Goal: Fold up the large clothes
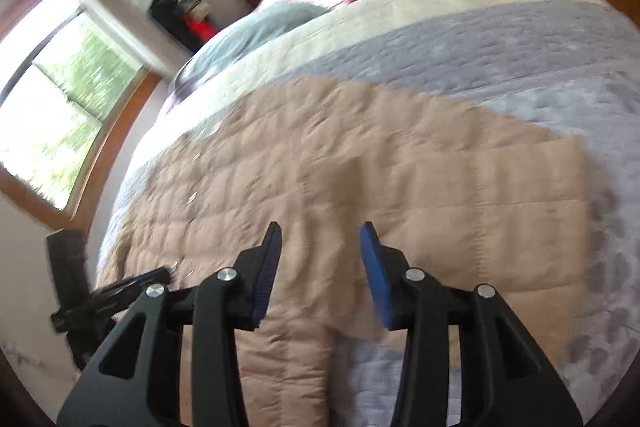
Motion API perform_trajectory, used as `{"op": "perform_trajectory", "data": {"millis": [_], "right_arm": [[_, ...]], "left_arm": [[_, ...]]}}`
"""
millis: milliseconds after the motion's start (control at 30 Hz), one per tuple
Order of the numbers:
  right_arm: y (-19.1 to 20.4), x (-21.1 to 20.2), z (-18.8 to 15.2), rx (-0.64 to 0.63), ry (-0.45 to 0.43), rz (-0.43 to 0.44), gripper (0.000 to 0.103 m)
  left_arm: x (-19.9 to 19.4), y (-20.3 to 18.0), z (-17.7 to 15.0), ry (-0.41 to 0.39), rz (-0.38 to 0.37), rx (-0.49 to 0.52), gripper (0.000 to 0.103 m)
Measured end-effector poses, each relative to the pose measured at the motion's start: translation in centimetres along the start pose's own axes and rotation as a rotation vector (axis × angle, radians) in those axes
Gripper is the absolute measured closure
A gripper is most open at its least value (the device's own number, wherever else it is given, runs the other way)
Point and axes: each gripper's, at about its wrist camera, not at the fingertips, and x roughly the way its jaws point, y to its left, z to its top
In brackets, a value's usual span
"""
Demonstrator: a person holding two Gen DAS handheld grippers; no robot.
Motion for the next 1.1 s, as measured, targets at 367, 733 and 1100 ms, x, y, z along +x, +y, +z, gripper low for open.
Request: {"op": "perform_trajectory", "data": {"millis": [367, 733, 1100], "right_arm": [[-8.9, -6.5, -1.0, 0.265, -0.191, -0.322, 0.068], [-10.7, -6.1, -1.0, 0.268, -0.181, -0.284, 0.068], [-6.2, -3.8, -1.0, 0.171, -0.120, -0.100, 0.068]], "left_arm": [[4.2, -14.0, 3.1, 0.015, -0.151, 0.181, 0.040], [8.6, -17.0, 3.6, 0.081, -0.142, 0.180, 0.102], [-3.6, -7.4, 4.2, -0.185, -0.101, 0.101, 0.102]]}}
